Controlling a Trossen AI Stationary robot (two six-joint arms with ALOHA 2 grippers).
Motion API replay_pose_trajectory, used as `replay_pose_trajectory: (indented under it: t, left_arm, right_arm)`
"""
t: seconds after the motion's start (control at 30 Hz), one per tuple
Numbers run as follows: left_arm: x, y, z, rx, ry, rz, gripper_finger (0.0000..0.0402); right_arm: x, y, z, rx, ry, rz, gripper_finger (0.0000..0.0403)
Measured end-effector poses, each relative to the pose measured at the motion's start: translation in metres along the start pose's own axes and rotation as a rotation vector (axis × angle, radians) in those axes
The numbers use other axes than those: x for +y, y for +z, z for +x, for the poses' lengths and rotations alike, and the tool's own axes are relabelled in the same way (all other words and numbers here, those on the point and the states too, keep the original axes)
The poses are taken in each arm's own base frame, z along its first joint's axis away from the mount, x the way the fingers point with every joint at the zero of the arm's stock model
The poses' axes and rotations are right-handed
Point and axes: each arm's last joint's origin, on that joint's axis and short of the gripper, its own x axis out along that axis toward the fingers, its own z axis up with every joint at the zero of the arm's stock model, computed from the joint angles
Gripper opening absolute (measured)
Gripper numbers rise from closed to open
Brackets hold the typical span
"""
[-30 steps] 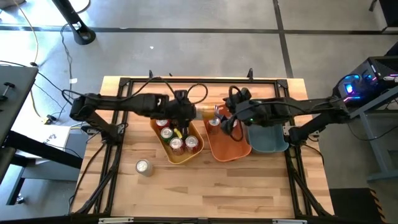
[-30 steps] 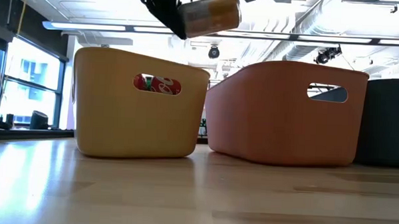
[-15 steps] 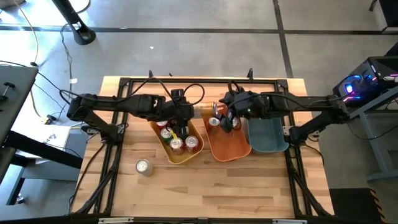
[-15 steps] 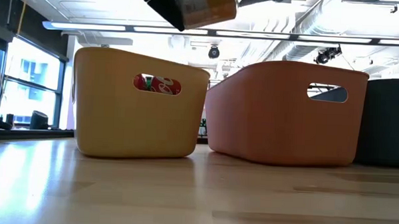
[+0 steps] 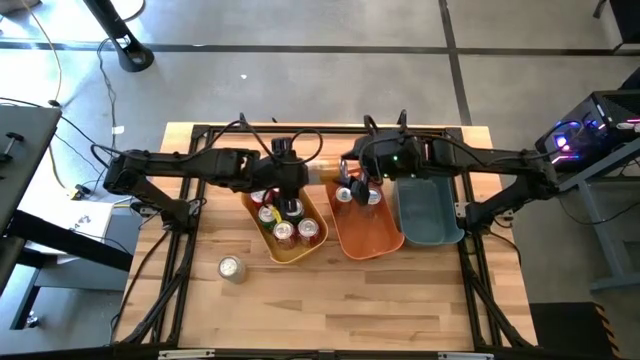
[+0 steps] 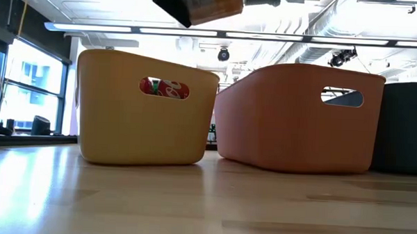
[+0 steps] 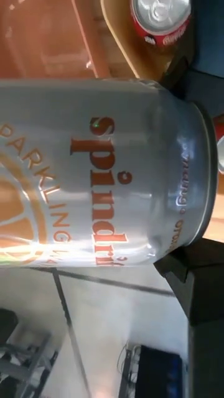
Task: Sort soda cans
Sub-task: Put the top yellow-white soda can into the blue bin
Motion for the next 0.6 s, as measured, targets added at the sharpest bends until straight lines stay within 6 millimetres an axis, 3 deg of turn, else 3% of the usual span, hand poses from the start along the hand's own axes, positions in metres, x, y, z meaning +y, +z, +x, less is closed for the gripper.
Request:
replay_pose_trajectory:
  t: [0.3,0.6]
  left_arm:
    - [0.005,0.000,-0.007,-0.026,0.028,0.005,0.0232]
    - [0.012,-0.001,-0.002,-0.025,0.033,-0.005,0.0232]
  right_arm:
    - [-0.017,0.008,0.002,-0.029,0.072,0.012,0.0326]
    - [-0.018,0.005,0.015,0.005,0.105,0.019,0.0326]
